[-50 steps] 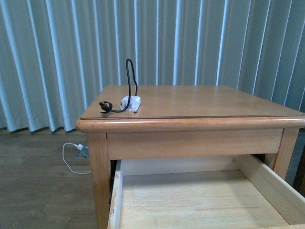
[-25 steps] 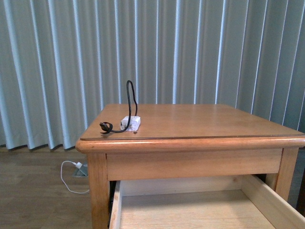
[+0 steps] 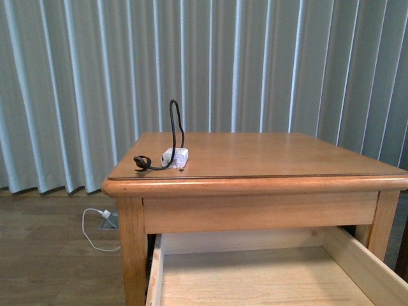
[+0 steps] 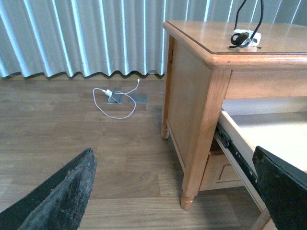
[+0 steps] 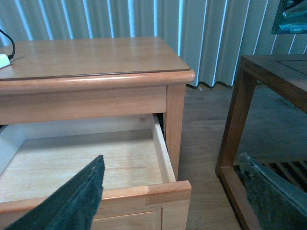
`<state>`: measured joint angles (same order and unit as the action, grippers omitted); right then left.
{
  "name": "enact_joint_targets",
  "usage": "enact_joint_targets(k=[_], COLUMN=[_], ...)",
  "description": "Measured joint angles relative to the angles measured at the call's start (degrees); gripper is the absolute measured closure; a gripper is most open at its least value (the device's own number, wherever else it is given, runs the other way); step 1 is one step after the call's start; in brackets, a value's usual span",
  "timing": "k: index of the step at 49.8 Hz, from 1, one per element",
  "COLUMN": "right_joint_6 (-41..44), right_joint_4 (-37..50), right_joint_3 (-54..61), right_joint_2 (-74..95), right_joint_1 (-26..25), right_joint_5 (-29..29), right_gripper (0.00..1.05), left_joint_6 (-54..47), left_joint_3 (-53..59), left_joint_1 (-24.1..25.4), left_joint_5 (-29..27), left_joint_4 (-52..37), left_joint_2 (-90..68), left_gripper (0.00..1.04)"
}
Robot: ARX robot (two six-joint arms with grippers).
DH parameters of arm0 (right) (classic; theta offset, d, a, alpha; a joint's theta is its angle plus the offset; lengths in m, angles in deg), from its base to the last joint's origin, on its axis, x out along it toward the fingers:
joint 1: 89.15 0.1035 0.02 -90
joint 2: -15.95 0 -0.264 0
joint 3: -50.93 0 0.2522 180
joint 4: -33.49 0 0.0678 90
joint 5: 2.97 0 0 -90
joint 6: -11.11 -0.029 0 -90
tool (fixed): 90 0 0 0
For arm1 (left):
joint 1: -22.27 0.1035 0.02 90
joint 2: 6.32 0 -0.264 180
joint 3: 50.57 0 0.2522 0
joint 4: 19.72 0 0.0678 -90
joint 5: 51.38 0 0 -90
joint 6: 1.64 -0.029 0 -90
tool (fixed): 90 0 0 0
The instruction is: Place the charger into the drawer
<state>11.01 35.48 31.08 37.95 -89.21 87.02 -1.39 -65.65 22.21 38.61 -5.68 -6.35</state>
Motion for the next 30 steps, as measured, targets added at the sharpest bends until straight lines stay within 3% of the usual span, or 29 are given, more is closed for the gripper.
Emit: enact_joint_targets(k=[2, 4, 5, 10, 15, 18, 30], right_joint_6=[-0.04, -0.02, -0.02, -0.02, 0.0, -0.02, 0.0], right_joint_4=[0.0, 0.0, 0.0, 0.0, 0.0, 0.0, 0.0], right_joint_3=[0.0, 0.0, 0.0, 0.0, 0.02, 0.02, 0.02], right_joint_2=[0.0, 0.0, 0.0, 0.0, 0.0, 0.0, 0.0], right_joint_1=[0.0, 0.0, 0.0, 0.0, 0.0, 0.0, 0.0], right_joint_5=[0.0, 0.0, -0.02, 0.0, -0.02, 0.02, -0.02], right_gripper=[0.07, 0.08, 0.09, 0.09, 0.09, 0.09, 0.09], left_joint_6=[0.0, 0.02, 0.52, 7.04, 10.43, 11.41, 4.13], left_joint_3=[0.0, 0.0, 0.0, -0.02, -0.44, -3.65, -25.88], left_joint_1=[0.0, 0.0, -0.94, -10.43, -13.9, -14.12, -16.81], left_joint_5=[0.0, -0.11, -2.95, -31.15, -45.35, -43.89, -19.54], left_joint_4=[0.0, -0.02, -0.57, -6.19, -6.62, -8.5, -16.22], left_joint_2=[0.0, 0.0, -0.55, -6.8, -10.99, -16.52, -47.32], left_gripper=[0.06, 0.06, 0.06, 0.06, 0.06, 0.06, 0.06])
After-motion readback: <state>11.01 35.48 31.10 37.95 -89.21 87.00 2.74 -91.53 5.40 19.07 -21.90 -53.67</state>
